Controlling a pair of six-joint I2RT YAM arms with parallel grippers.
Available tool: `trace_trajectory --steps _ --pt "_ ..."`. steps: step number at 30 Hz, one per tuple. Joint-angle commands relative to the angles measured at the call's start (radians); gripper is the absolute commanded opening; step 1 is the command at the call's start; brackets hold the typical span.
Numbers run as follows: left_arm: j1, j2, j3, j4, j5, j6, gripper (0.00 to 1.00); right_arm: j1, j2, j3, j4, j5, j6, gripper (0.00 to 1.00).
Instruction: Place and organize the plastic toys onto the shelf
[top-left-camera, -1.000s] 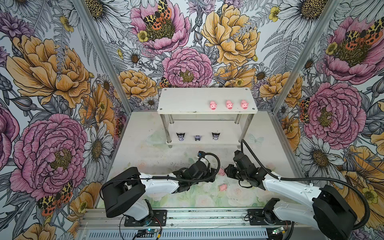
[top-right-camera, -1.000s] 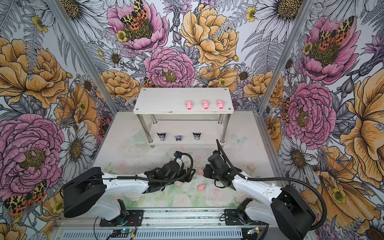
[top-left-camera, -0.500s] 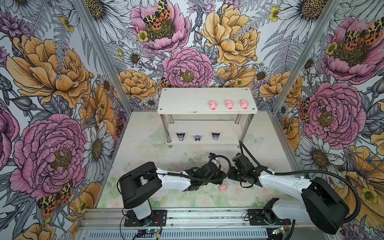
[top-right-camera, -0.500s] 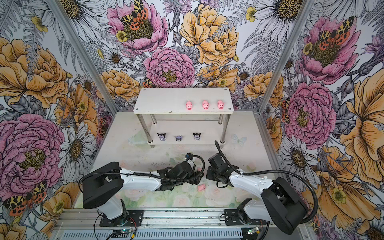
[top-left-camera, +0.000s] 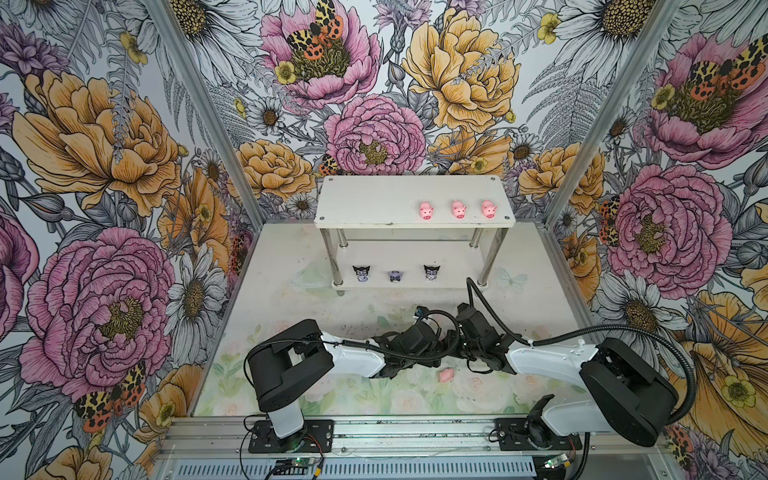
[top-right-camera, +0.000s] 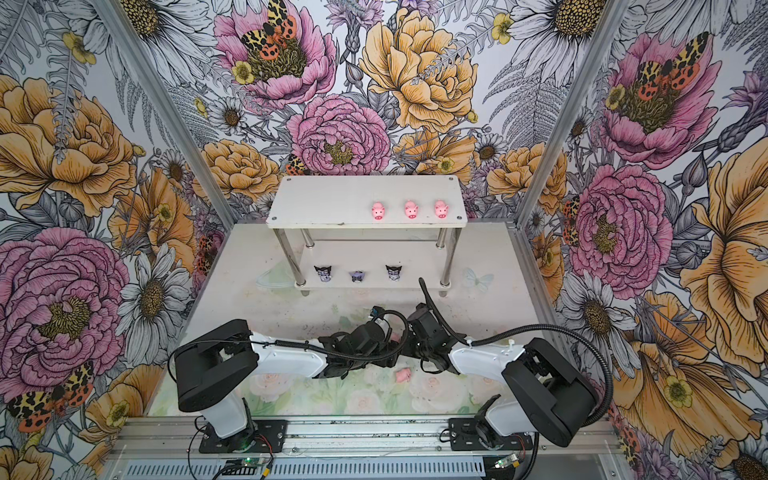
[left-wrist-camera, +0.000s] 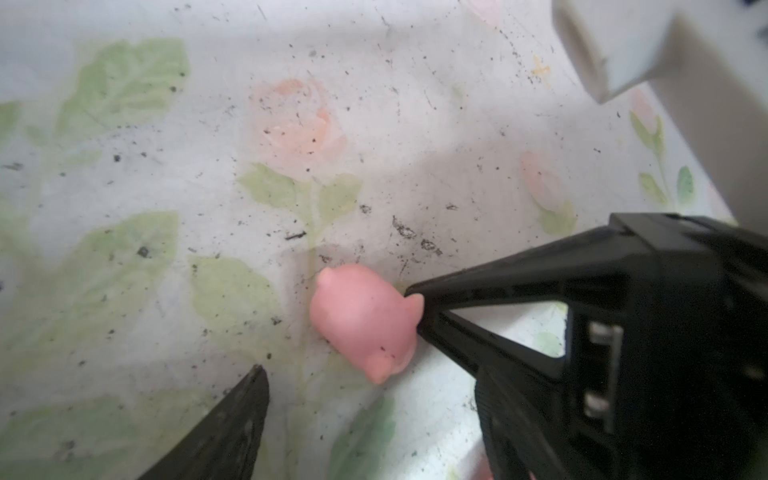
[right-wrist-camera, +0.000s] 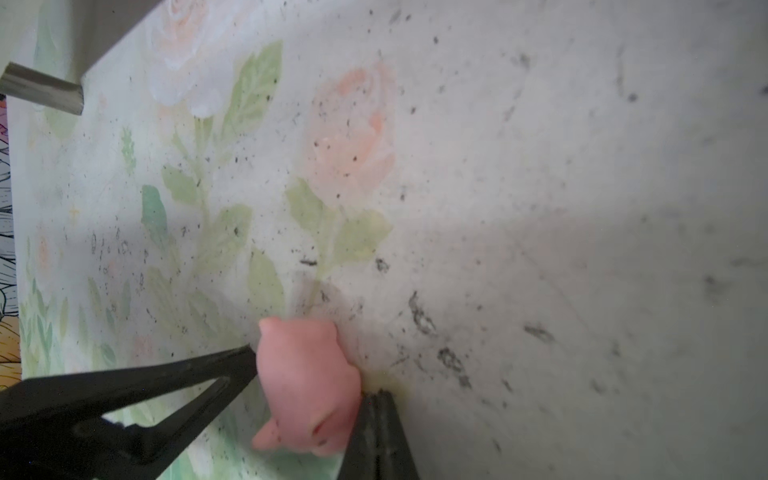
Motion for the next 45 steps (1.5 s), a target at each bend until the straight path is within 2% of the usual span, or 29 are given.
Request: trace_trajectory --steps 1,7,13,18,30,38,41,45 --pt "-0.006 0.010 0.041 -0.010 0.021 0.015 0.76 -0.019 -0.127 -0.018 -0.137 0.070 -0.019 0.00" --pt "-0.007 0.044 0.084 -0.044 0.009 0.003 0.61 -0.136 -0.392 -0.067 -0.285 0.090 -0.040 0.00" --pt "-0.008 0.086 0.157 -0.163 -0.047 -0.020 0.61 -0.167 -0.510 -0.068 -0.388 0.099 -0.067 0.00" --pt "-0.013 0.138 0.210 -0.233 -0.096 -0.038 0.67 -0.167 -0.507 -0.066 -0.388 0.090 -0.076 0.00" --pt "-0.044 0.109 0.266 -0.376 -0.224 -0.055 0.83 -0.172 -0.482 -0.058 -0.387 0.108 -0.115 0.03" --pt "-0.044 0.191 0.330 -0.398 -0.217 -0.061 0.86 -0.174 -0.485 -0.059 -0.387 0.109 -0.126 0.04" --pt "-0.042 0.221 0.358 -0.387 -0.200 -0.052 0.80 -0.175 -0.484 -0.068 -0.387 0.110 -0.127 0.04" --pt "-0.038 0.240 0.380 -0.387 -0.189 -0.046 0.57 -0.175 -0.489 -0.079 -0.387 0.113 -0.130 0.05"
